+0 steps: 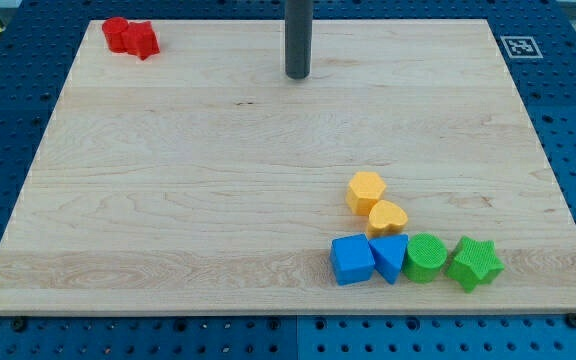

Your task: Nudge the red circle a bit down

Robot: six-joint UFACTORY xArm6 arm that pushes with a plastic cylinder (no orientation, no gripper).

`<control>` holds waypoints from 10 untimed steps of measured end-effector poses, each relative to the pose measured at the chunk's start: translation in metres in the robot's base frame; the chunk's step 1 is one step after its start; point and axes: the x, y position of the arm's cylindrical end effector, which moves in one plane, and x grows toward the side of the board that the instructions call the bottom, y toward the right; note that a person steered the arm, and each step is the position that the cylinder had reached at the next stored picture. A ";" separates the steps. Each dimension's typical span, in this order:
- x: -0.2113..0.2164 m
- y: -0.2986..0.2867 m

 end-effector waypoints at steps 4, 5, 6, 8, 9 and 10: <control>-0.020 -0.044; -0.020 -0.063; -0.018 -0.081; -0.026 -0.084; -0.050 -0.084; -0.077 -0.087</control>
